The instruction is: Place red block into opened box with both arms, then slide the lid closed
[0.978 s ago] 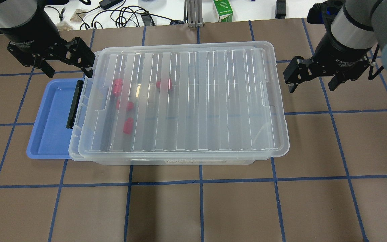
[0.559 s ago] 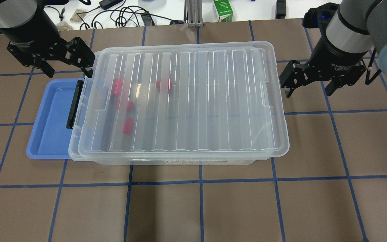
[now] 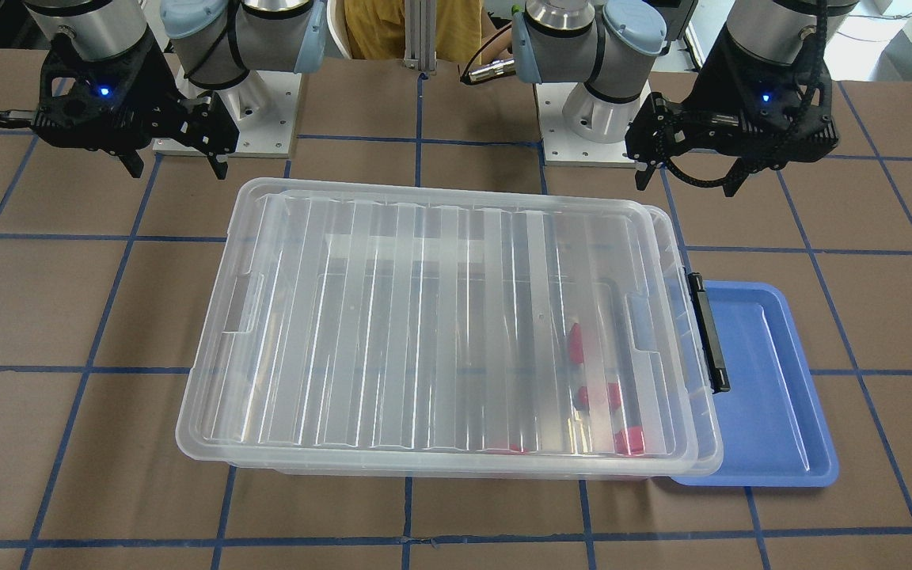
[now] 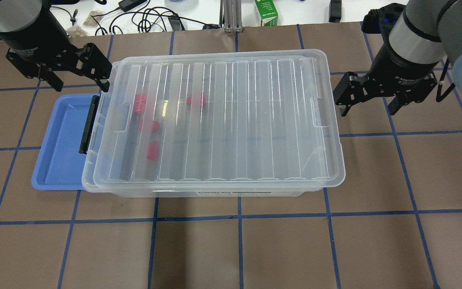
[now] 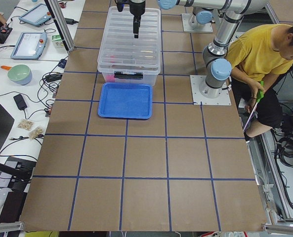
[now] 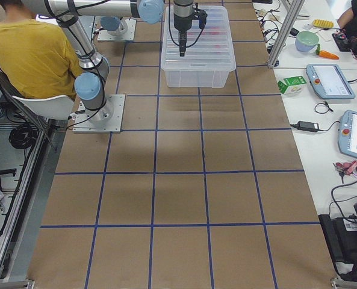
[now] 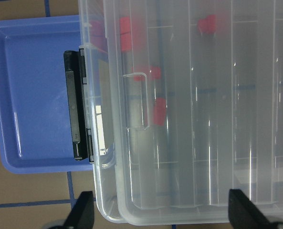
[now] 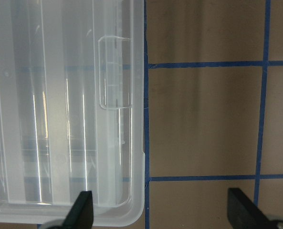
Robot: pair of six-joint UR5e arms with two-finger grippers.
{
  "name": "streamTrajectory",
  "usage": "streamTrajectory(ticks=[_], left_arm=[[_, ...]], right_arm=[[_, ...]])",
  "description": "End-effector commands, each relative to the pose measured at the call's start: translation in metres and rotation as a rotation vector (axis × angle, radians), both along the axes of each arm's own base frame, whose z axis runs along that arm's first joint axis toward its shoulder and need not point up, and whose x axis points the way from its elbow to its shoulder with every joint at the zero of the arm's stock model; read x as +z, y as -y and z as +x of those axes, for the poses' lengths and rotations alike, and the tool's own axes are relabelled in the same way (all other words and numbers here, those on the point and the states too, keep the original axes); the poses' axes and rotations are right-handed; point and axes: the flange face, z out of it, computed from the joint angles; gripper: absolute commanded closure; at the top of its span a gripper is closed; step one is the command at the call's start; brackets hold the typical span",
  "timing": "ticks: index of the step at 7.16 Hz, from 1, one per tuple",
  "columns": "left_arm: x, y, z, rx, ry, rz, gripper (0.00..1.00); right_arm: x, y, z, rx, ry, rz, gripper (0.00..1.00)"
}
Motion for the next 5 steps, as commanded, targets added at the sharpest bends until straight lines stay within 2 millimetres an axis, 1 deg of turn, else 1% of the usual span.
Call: streamTrajectory(ticks=[1, 5], left_arm=[[-0.0003, -0.0001, -0.0002, 0.000, 0.000, 0.001, 0.00], [0.0004, -0.0013, -0.0003, 0.000, 0.000, -0.001, 0.00]], right_arm=[[0.0001, -0.0010, -0.0016, -0.003, -0.011, 0.001, 0.00], [0.0001, 0.0002, -0.0025, -0.005, -0.013, -0.004, 0.00]])
